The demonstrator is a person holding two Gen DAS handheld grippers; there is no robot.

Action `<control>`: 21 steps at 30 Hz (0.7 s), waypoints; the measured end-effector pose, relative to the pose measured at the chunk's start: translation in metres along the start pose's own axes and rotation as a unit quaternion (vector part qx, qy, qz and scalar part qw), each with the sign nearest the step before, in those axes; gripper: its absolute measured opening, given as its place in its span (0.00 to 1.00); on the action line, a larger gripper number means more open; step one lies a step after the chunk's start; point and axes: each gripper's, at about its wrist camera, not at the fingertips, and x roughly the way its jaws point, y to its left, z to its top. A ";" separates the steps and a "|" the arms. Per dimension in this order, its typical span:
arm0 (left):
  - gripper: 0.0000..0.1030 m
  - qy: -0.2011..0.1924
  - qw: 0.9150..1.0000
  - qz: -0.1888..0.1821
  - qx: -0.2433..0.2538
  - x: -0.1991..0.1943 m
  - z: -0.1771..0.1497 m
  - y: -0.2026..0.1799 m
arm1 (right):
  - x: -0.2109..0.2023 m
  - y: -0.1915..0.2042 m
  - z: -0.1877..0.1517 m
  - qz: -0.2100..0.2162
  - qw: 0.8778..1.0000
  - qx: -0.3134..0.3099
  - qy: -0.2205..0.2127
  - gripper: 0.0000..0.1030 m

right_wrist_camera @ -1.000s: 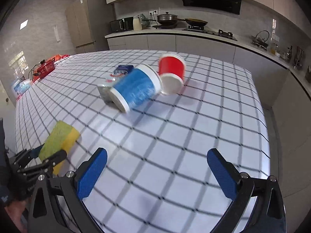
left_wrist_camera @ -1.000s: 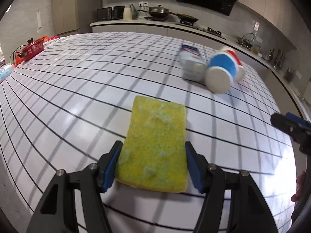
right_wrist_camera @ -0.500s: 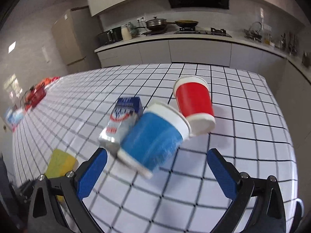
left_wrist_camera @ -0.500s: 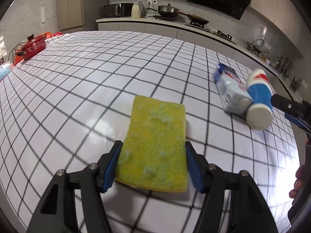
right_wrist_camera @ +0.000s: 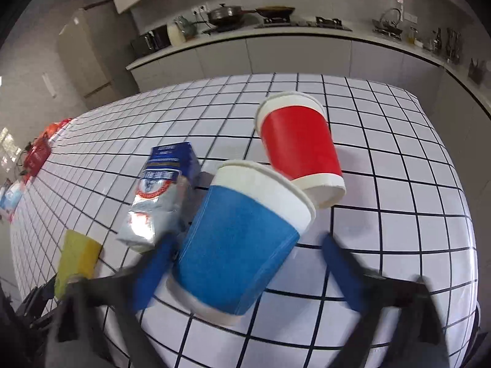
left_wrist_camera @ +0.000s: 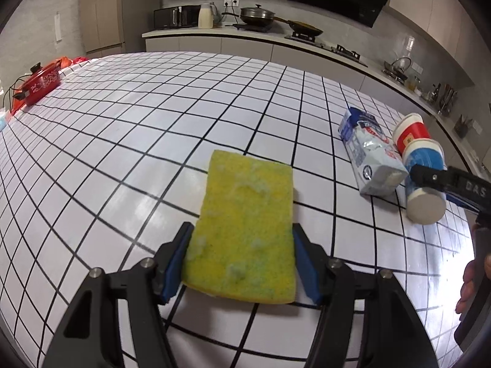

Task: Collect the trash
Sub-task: 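Grasp the blue paper cup with the right tool while the left tool holds the sponge, then carry the sponge and blue cup over the black bin and release both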

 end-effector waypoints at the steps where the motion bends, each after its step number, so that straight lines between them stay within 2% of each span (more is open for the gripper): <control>1: 0.62 0.000 1.000 0.000 0.001 0.000 0.000 0.000 | -0.001 0.000 -0.002 -0.003 1.000 0.001 0.001 0.72; 7: 0.63 0.002 1.000 0.007 0.006 0.004 0.006 -0.005 | 0.012 0.001 -0.003 -0.028 0.999 -0.009 0.020 0.73; 8: 0.63 0.002 1.000 0.007 0.007 0.005 0.007 -0.005 | 0.013 0.002 -0.003 -0.023 0.999 -0.014 0.022 0.73; 9: 0.63 0.002 1.000 0.007 0.006 0.005 0.007 -0.005 | 0.013 0.003 -0.003 -0.016 0.999 -0.020 0.020 0.65; 10: 0.63 0.002 1.000 0.006 0.006 0.005 0.008 -0.005 | 0.010 0.006 -0.006 -0.019 0.999 -0.031 0.014 0.62; 12: 0.62 0.002 1.000 0.007 0.008 0.006 0.008 -0.005 | 0.003 0.006 -0.009 -0.015 0.999 -0.038 0.008 0.60; 14: 0.55 0.000 1.000 0.005 0.013 0.005 0.007 -0.007 | -0.003 0.007 -0.012 -0.009 0.999 -0.048 0.007 0.60; 16: 0.52 -0.003 1.000 0.001 0.014 0.002 0.007 -0.007 | -0.008 0.009 -0.018 0.003 0.998 -0.062 0.007 0.59; 21: 0.52 -0.019 1.000 -0.001 0.010 -0.011 0.001 -0.009 | -0.028 0.011 -0.032 0.013 0.996 -0.085 -0.010 0.59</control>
